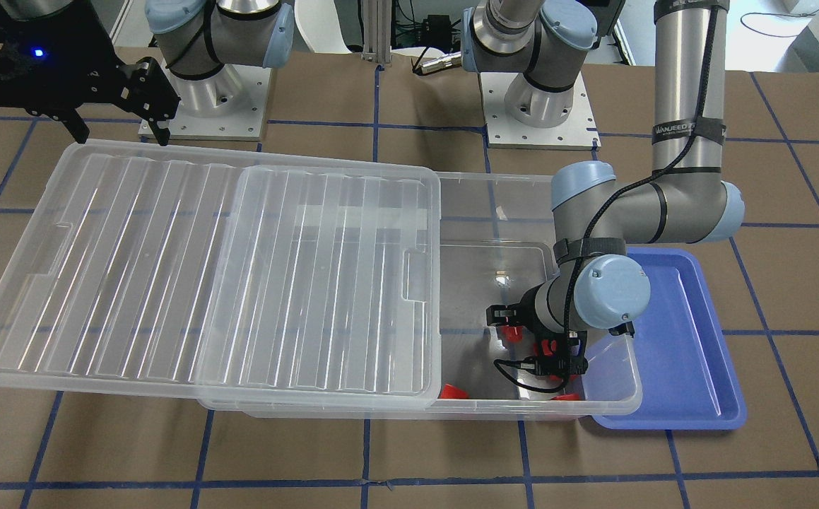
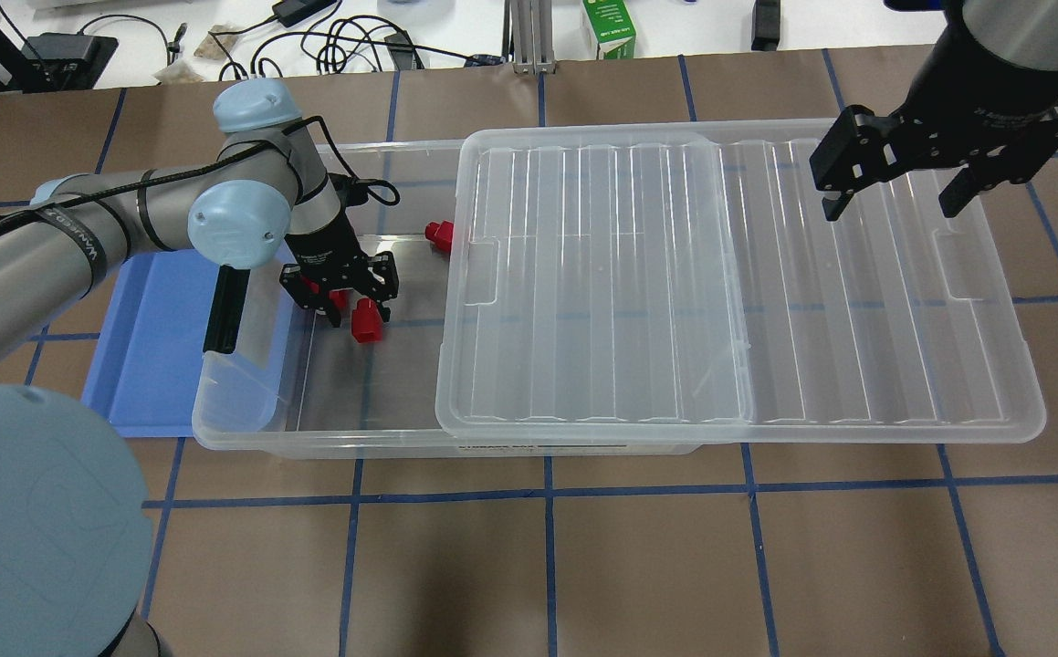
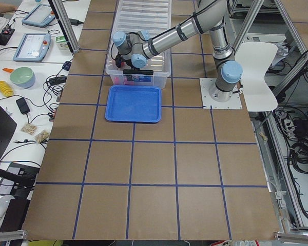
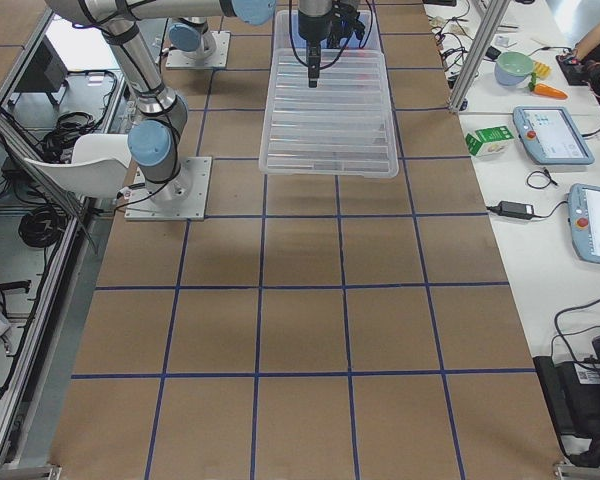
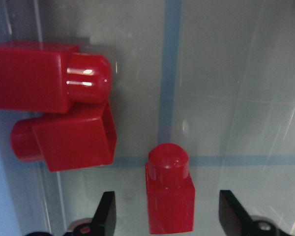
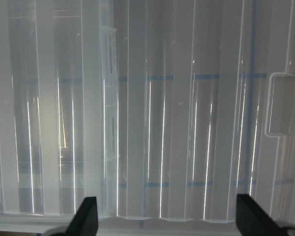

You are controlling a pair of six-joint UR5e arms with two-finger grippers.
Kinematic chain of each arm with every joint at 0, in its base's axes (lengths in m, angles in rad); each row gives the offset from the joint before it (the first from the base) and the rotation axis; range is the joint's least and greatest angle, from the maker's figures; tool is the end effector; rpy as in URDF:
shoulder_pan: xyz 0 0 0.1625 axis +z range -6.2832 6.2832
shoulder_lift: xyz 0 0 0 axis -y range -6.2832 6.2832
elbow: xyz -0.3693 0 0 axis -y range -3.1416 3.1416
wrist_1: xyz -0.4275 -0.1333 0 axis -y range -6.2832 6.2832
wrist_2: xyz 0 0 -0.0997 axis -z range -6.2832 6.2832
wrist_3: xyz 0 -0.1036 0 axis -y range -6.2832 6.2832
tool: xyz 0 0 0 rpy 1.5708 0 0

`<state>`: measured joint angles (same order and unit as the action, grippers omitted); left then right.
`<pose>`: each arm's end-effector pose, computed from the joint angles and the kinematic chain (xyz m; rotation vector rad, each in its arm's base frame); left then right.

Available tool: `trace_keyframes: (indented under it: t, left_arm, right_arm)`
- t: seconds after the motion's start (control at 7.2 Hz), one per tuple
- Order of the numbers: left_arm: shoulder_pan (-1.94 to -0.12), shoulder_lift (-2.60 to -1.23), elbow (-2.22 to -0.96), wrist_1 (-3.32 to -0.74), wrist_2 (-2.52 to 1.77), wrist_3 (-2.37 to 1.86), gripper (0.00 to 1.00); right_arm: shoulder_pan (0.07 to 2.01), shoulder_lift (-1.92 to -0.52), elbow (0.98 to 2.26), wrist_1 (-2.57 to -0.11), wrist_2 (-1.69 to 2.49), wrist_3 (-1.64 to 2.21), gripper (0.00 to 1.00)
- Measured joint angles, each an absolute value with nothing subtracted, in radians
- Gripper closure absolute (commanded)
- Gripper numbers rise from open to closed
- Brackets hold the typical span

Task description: Place red block in blue tray from box

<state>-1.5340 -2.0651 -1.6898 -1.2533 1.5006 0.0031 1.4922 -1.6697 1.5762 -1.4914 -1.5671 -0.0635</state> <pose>-0.1188 -0.5948 0.1136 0.0670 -3.0324 -0.4497 0.0948 -0.4993 0.4677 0.0237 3.1387 -0.0225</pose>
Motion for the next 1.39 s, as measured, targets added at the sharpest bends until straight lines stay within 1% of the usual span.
trace_keyframes:
  t: [0.14, 0.42, 0.69, 1.11, 1.39]
  left_arm:
    - [-1.534, -2.07, -1.691, -1.253, 1.501, 0.0, 1.0]
    - [-1.534, -2.07, -1.679, -1.253, 1.501, -0.001, 1.0]
    - [-1.538, -2.042, -1.634, -1.276, 1.504, -0.005, 1.0]
    - [-1.539, -1.956, -1.47, -1.471, 1.505, -0.011, 1.0]
    - [-1.49, -1.908, -1.362, -1.587, 1.516, 0.023, 1.0]
  right_arm:
    - [1.5, -1.669, 1.577, -1.492, -1.567, -0.054, 0.0]
    - [1.503, -1.669, 1.577, -1.493, -1.568, -0.048, 0.0]
    - [1.503, -1.669, 1.578, -1.493, -1.568, -0.048, 0.0]
    - [1.503, -1.669, 1.577, -1.493, -1.569, -0.048, 0.0]
    - [1.503, -1.669, 1.577, -1.493, -1.569, -0.048, 0.0]
